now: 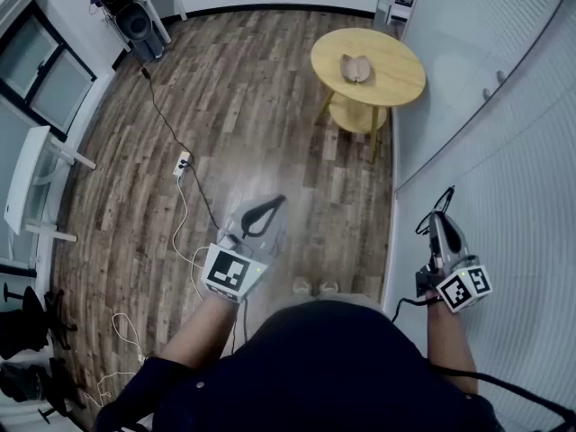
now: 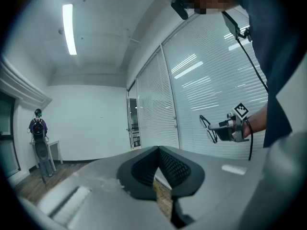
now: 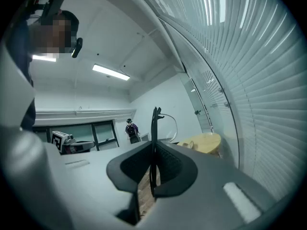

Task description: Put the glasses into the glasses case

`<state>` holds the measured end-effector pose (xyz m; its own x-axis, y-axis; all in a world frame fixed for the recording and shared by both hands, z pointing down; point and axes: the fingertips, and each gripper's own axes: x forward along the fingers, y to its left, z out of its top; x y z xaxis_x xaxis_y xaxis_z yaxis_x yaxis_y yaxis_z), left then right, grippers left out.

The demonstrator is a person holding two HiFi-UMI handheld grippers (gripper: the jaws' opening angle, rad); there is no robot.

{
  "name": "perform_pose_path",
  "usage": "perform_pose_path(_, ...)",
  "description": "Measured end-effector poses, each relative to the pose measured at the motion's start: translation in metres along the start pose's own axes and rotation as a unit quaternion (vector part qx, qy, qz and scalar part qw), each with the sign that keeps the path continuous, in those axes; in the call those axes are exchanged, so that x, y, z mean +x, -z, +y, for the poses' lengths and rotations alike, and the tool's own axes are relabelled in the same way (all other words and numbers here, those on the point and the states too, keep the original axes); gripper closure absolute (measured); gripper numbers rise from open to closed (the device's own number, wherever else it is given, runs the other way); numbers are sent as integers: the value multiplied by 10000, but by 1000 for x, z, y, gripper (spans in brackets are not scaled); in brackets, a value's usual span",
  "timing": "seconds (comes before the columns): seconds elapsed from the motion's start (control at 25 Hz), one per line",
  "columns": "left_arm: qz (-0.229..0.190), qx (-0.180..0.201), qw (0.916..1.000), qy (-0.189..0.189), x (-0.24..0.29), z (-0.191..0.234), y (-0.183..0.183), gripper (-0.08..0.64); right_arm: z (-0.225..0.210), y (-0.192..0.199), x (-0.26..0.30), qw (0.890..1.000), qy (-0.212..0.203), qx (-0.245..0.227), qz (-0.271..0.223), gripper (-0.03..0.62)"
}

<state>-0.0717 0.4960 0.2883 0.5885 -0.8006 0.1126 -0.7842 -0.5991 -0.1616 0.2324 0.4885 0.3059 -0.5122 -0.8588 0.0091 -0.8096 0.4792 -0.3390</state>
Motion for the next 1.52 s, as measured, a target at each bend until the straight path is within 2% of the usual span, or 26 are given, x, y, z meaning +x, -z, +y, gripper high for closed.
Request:
perform_pose_path(0.08,21,-21,9999,-130,3,-6,1,554,-4,-1,-5,9999,-28,-82,71,561)
perform_pose_path(0.2,182,329,9992,-168,10,-19,7,554,-10,-6,-9,9998,-75,-185,95,561)
perform_pose_path(0.32,157,46,9995,-263,16,-24,7,554,-18,-5,-6,9996,-185,-171,118,561)
perform_pose_path(0.48,141,198,9989,-404,29,-21,-1,554,-30,-5,-3,9990,-324,-294,112,561)
perform_pose_path(0.64,222,300,9991,-203,45,-36,2,554,-41,-14,-3,9988,-250,-318,-258,561)
perform_pose_path(0.8,349,106,9993,-13,60,-36,14,554,-50,-12,14,9991,-236,-206,-276,561)
perform_pose_path(0.88,308,12,9994,-124,69,-19,12,554,-56,-9,27,9992,-202,-255,-227,561)
perform_pose_path(1.04,316,363,9983,-320,99,32,20,554,-73,-8,66,9994,-46,-282,-174,561)
perform_pose_path(1.12,290,166,9989,-333,115,53,24,554,-79,-11,83,9994,59,-323,-107,561)
perform_pose_path(1.2,257,22,9993,-288,130,72,28,554,-80,-16,98,9992,145,-373,-68,561)
perform_pose_path(1.36,193,196,9996,-107,166,109,34,554,-82,-16,129,9991,147,-387,-28,561)
perform_pose_path(1.52,104,142,9998,44,190,143,30,554,-82,-16,163,9988,201,-438,6,561)
